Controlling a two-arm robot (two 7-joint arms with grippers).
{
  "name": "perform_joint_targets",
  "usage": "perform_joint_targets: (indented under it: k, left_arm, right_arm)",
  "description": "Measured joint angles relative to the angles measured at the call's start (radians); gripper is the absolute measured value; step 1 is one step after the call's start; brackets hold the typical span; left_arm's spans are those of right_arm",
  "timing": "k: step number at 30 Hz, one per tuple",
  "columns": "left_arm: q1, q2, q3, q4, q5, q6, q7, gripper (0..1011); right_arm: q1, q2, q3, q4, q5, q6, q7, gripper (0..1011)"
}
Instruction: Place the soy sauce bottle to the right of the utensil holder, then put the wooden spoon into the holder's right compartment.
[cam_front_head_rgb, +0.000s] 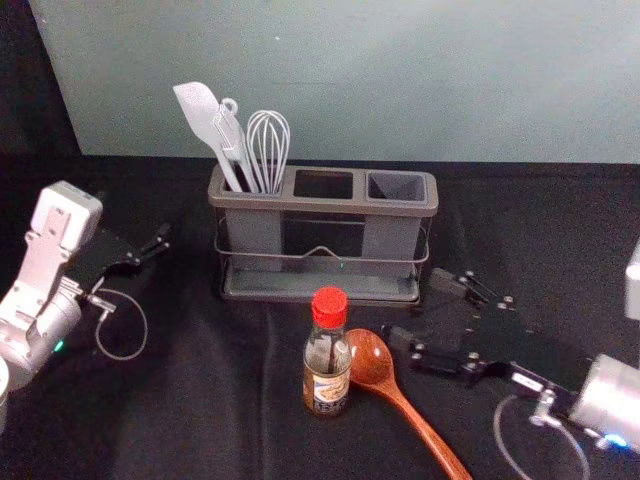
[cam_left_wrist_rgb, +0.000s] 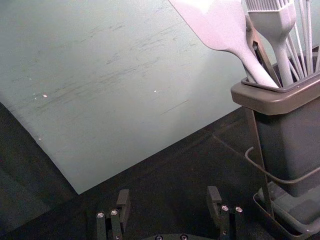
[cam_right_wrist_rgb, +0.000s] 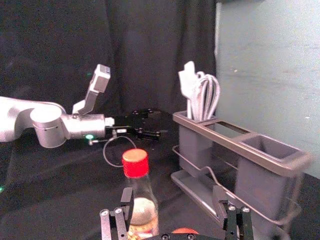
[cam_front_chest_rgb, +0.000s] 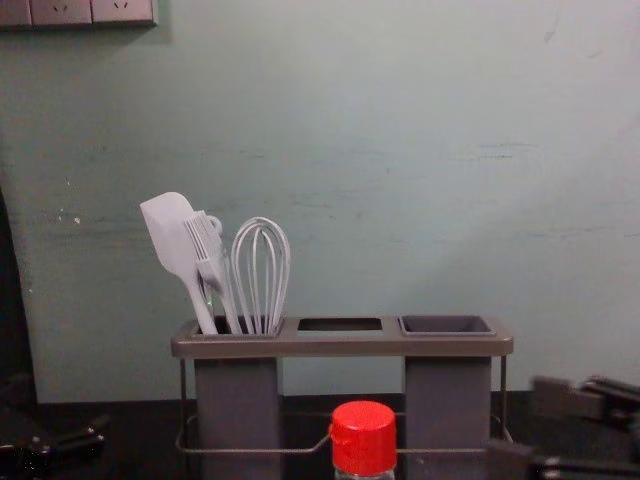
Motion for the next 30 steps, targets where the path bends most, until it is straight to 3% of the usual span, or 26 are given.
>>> perform_joint_targets:
  k: [6,16,30]
  left_arm:
    - [0.000,0.000,0.000,0.000,0.000,0.000,0.000,1005]
    - [0.000,0.000,0.000,0.000,0.000,0.000,0.000,1005]
    - [0.000,0.000,0.000,0.000,0.000,0.000,0.000,1005]
  right_arm:
    - [0.079,-0.057,-0.058,0.009,-0.045,0.080,0.009,1003]
    - [0.139,-0.105,-0.122,0.014,-0.080,0.137,0.013,1003]
    - [0.177,-0.152,-0.164,0.043,-0.099,0.169,-0.002,1003]
